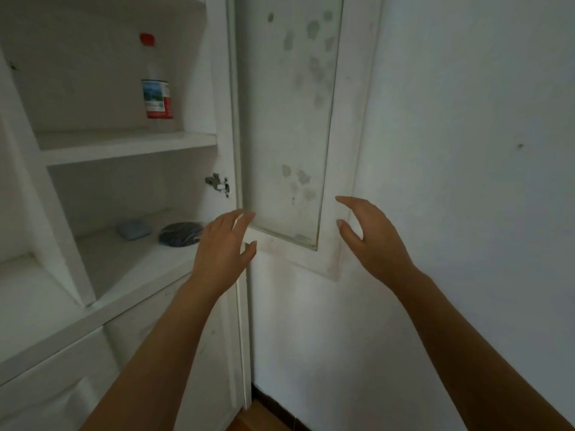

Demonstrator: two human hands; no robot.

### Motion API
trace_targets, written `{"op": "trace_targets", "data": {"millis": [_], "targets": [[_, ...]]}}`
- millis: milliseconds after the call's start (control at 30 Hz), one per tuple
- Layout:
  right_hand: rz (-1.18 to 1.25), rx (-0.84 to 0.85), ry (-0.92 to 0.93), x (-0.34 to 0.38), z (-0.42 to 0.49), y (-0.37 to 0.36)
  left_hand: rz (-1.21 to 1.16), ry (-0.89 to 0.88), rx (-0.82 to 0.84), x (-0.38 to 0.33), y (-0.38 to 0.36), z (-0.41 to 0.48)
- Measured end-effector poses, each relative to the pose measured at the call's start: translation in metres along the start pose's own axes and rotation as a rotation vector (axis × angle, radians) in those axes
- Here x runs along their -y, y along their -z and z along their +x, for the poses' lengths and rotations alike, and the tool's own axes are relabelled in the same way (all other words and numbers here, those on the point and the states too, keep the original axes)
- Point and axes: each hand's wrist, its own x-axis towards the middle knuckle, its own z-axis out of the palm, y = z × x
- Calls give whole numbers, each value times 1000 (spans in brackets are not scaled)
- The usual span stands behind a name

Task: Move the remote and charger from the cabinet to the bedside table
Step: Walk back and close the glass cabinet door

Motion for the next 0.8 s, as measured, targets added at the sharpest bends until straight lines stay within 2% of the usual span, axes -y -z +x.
{"op": "trace_targets", "data": {"millis": [233, 333, 467, 800], "targets": [[113, 29, -185, -46, 55, -6, 5, -14, 64, -6, -36, 19], [141, 49, -242, -63, 77, -9, 26, -20, 177, -6, -57, 23], [177, 82, -249, -75, 101, -9, 73, -17, 299, -6, -84, 27], [320, 163, -256, -81, 114, -9, -63, -15, 323, -28, -132, 47]]}}
